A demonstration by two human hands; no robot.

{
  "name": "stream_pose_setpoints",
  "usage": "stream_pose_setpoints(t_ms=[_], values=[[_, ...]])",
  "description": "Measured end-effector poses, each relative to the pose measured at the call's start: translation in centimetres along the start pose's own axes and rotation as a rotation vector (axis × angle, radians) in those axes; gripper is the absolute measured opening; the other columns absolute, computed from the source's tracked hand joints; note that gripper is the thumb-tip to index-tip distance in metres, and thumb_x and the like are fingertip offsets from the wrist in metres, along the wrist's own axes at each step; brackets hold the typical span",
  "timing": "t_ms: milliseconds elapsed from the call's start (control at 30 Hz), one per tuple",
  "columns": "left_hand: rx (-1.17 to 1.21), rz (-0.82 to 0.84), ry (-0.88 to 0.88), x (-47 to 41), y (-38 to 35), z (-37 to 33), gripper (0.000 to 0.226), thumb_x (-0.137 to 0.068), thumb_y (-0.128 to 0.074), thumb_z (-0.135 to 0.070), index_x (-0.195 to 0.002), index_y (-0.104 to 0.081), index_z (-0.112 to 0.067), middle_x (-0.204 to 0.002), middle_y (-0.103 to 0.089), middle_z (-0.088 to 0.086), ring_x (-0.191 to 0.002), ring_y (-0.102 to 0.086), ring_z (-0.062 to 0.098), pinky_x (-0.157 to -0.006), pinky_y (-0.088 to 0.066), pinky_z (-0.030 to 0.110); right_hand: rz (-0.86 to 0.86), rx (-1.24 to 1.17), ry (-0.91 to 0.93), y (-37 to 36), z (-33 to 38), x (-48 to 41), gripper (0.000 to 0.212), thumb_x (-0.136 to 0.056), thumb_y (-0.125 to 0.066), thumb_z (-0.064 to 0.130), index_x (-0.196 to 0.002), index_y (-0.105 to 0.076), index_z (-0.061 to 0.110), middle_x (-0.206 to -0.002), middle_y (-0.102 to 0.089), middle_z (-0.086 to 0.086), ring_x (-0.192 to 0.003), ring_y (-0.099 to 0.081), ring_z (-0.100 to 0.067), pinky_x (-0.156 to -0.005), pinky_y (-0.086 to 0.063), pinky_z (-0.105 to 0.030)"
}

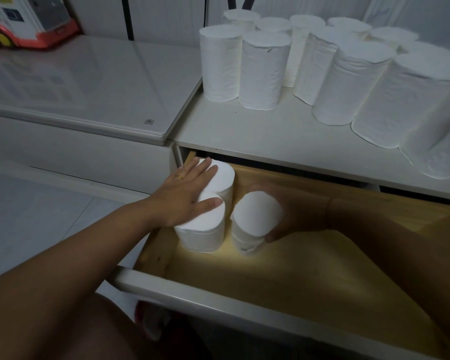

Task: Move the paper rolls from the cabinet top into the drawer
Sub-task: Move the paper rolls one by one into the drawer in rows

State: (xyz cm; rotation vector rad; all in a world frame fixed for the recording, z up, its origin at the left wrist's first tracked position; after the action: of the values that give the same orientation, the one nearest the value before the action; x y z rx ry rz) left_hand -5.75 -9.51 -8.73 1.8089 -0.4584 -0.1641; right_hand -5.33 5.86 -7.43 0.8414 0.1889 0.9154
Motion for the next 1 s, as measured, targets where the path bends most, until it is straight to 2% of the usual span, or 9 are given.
stream_pose_setpoints(t_ms=[100,167,400,433,533,567,667,800,1000], values=[[0.002,-0.002,-0.003,0.0,-0.1,0.1,0.084,-0.082,-0.02,-0.074,-0.15,0.005,-0.029,-0.158,0.013,-0.008,-0.144,0.017,0.011,-0.117,0.0,0.042,-0.01,0.009,-0.036,-1.0,0.2,1.1,0.082,-0.06,-0.086,0.031,-0.125,-0.035,0.034,-0.113,-0.04,0.023,-0.102,-0.044,0.003,-0.081,-0.038,-0.004],[0.002,0.0,0.004,0.0,-0.1,0.2,0.085,-0.081,-0.02,-0.074,-0.15,0.005,-0.03,-0.158,0.013,-0.009,-0.144,0.017,0.011,-0.117,-0.001,0.042,0.008,-0.016,-0.043,-2.0,0.5,1.8,0.081,-0.062,-0.085,0.031,-0.125,-0.034,0.034,-0.119,-0.041,0.016,-0.108,-0.044,-0.003,-0.087,-0.044,-0.015],[-0.002,0.006,0.012,0.0,0.0,0.0,0.083,-0.083,-0.023,-0.071,-0.15,0.004,-0.029,-0.158,0.012,-0.008,-0.144,0.016,0.012,-0.117,-0.001,0.043,-0.006,-0.063,-0.116,-5.2,1.6,2.6,0.083,-0.062,-0.079,0.047,-0.126,-0.029,0.032,-0.123,-0.041,0.01,-0.11,-0.046,-0.012,-0.088,-0.054,-0.032],[0.001,0.007,0.014,0.1,0.1,-0.1,0.083,-0.083,-0.023,-0.07,-0.15,0.004,-0.029,-0.158,0.012,-0.008,-0.144,0.016,0.012,-0.117,-0.001,0.043,-0.002,-0.095,-0.122,-5.6,1.7,2.6,0.083,-0.061,-0.078,0.05,-0.125,-0.029,0.033,-0.122,-0.041,0.01,-0.109,-0.046,-0.013,-0.087,-0.054,-0.031],[0.007,0.006,0.017,0.3,0.2,-0.3,0.084,-0.081,-0.021,-0.069,-0.15,0.004,-0.028,-0.158,0.013,-0.008,-0.144,0.017,0.012,-0.117,0.0,0.041,0.032,-0.248,-0.187,-6.3,1.3,2.5,0.074,-0.063,-0.073,0.058,-0.12,-0.028,0.039,-0.115,-0.041,0.017,-0.103,-0.049,-0.01,-0.077,-0.054,-0.017],[0.008,0.006,0.015,0.3,0.2,-0.4,0.085,-0.08,-0.02,-0.069,-0.15,0.003,-0.028,-0.158,0.012,-0.008,-0.144,0.017,0.012,-0.116,0.002,0.04,0.048,-0.328,-0.235,-6.4,0.8,2.6,0.068,-0.068,-0.069,0.057,-0.12,-0.03,0.038,-0.114,-0.042,0.016,-0.101,-0.051,-0.011,-0.073,-0.054,-0.016],[0.006,0.006,0.001,0.5,0.2,-0.8,0.083,-0.081,-0.019,-0.068,-0.151,0.002,-0.027,-0.159,0.011,-0.007,-0.144,0.016,0.011,-0.111,0.006,0.032,0.108,-0.553,-0.42,-7.5,-1.1,3.4,0.051,-0.083,-0.057,0.045,-0.127,-0.037,0.029,-0.119,-0.05,0.003,-0.097,-0.057,-0.019,-0.071,-0.057,-0.023],[-0.008,0.024,-0.014,0.6,0.1,-1.1,0.083,-0.081,-0.017,-0.067,-0.151,0.001,-0.026,-0.159,0.011,-0.007,-0.144,0.016,0.011,-0.112,0.008,0.03,0.125,-0.693,-0.534,-8.9,-1.3,4.1,0.043,-0.084,-0.061,0.038,-0.122,-0.043,0.028,-0.114,-0.054,0.001,-0.092,-0.061,-0.022,-0.069,-0.059,-0.026],[-0.026,0.037,-0.011,0.6,0.2,-1.2,0.077,-0.088,-0.024,-0.062,-0.151,0.001,-0.026,-0.159,0.012,-0.005,-0.144,0.016,0.011,-0.115,0.005,0.035,0.145,-0.937,-0.587,-12.0,0.9,3.2,0.048,-0.081,-0.066,0.037,-0.123,-0.05,0.021,-0.12,-0.058,-0.005,-0.106,-0.06,-0.026,-0.087,-0.055,-0.039]])
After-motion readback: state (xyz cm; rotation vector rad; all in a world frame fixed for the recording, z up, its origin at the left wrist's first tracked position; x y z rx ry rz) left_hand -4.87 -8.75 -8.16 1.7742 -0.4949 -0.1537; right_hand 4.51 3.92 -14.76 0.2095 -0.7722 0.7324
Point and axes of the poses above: each hand's wrist, its own x-axis away from the middle knuckle, its own y-axis out of the back of the hand, z = x × y, the point moved 10 cm from there along -x, towards the middle knuckle
